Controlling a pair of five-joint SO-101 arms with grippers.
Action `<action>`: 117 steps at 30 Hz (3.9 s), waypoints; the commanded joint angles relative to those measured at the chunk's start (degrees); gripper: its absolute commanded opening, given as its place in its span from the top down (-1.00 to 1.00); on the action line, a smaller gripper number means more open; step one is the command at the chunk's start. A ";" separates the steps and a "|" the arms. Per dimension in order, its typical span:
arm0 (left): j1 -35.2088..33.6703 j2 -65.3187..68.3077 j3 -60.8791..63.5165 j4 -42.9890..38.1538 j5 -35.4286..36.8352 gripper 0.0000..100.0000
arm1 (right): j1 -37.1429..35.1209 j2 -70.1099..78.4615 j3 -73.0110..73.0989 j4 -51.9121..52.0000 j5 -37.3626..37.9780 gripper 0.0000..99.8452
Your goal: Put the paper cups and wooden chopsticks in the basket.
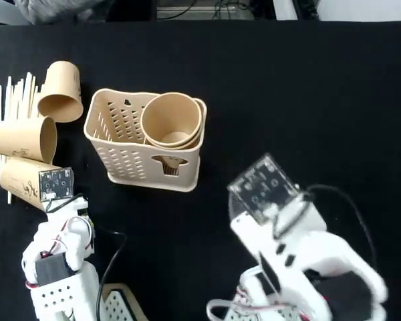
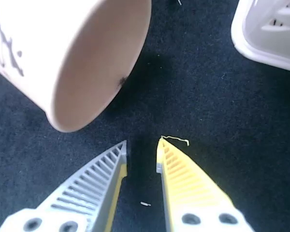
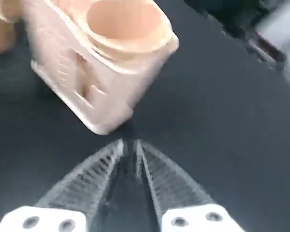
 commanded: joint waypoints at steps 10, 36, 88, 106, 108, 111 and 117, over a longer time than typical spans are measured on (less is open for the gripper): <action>-0.04 -0.35 1.10 0.18 -0.35 0.78 | 18.81 1.45 36.97 -35.34 -1.14 0.91; -4.62 -0.44 -13.49 3.34 -15.74 0.77 | 17.32 4.00 50.15 -49.67 -6.95 0.91; -14.90 -0.26 -35.38 7.03 -5.63 0.95 | 17.85 4.00 50.77 -50.99 -6.86 0.91; -4.62 52.13 -105.01 28.13 6.07 0.94 | 17.93 4.00 51.38 -50.99 -4.57 0.91; -0.92 54.33 -109.05 28.04 8.44 0.94 | 17.93 4.09 51.38 -50.99 -4.57 0.91; 10.95 54.24 -112.40 28.04 10.11 0.94 | 17.93 4.09 51.38 -50.99 -4.57 0.91; 37.41 54.51 -110.99 27.69 9.76 0.94 | 17.93 4.09 51.38 -50.99 -4.57 0.91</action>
